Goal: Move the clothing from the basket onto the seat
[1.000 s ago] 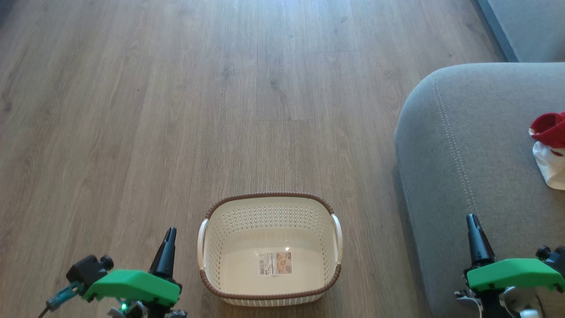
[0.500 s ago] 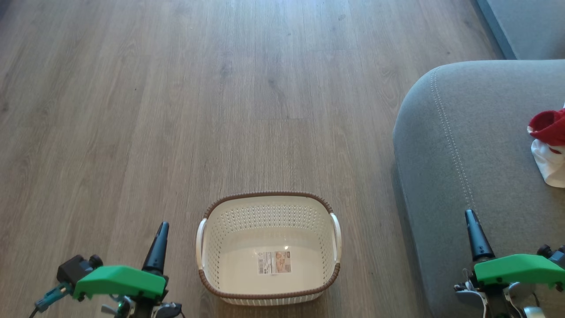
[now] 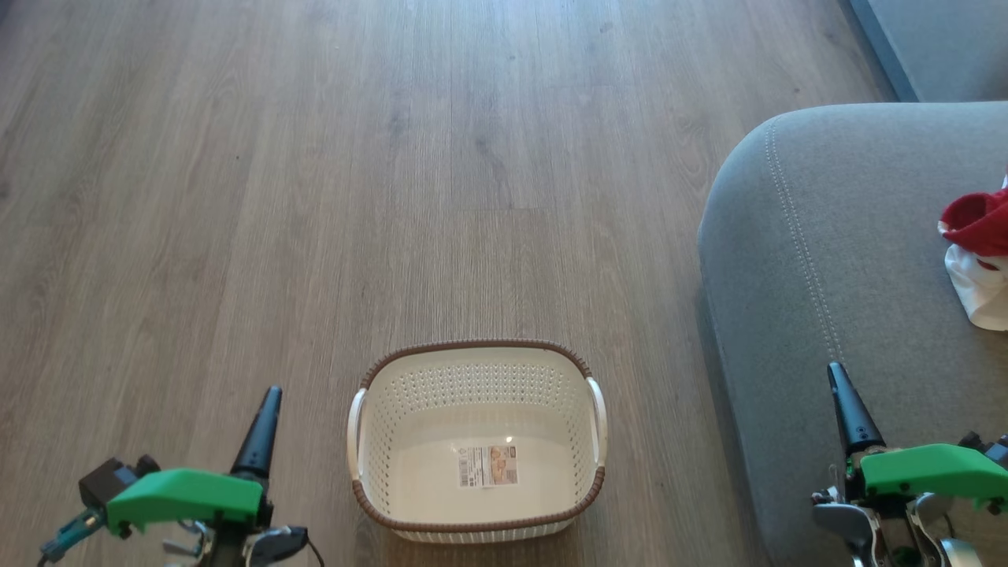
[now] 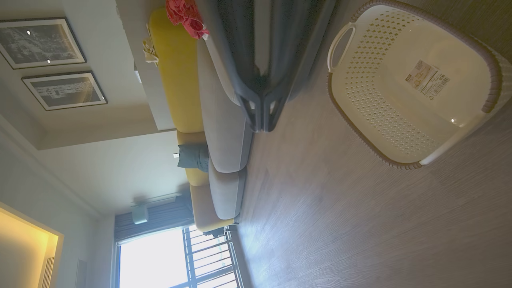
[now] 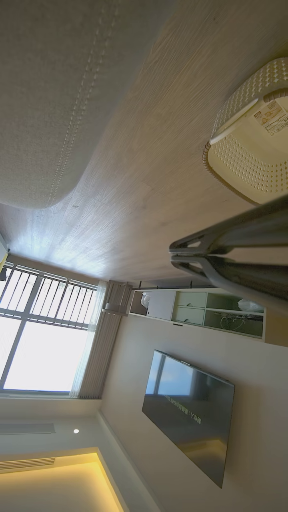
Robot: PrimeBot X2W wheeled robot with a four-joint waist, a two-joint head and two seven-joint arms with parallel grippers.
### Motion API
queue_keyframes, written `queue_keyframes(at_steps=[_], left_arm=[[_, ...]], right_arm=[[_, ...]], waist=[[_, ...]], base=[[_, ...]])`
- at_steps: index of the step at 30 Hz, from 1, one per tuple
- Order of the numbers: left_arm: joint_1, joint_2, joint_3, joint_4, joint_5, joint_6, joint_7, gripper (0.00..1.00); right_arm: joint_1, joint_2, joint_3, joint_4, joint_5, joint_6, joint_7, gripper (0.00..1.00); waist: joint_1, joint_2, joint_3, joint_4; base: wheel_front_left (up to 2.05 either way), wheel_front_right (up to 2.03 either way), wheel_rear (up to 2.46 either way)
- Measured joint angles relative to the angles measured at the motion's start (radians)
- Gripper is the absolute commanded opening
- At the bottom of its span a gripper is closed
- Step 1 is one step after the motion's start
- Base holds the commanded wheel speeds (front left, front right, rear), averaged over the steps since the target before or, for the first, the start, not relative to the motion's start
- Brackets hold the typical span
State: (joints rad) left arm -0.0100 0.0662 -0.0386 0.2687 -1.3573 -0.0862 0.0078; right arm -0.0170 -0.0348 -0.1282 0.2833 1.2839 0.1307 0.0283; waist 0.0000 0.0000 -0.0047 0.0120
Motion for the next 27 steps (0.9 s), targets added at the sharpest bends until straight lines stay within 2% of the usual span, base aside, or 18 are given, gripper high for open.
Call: queue_keyframes(at_steps=[27], left_arm=[[-0.037,-0.002,0.078,0.005,-0.268,-0.035,0.074,0.00]], right_arm=[[-0.040,-0.001,-0.003,-0.002,0.314,-0.001,0.079,0.00]], waist=[[0.0000,0.0000,0.008,-0.012]], base=[[0.00,0.00,0.00]])
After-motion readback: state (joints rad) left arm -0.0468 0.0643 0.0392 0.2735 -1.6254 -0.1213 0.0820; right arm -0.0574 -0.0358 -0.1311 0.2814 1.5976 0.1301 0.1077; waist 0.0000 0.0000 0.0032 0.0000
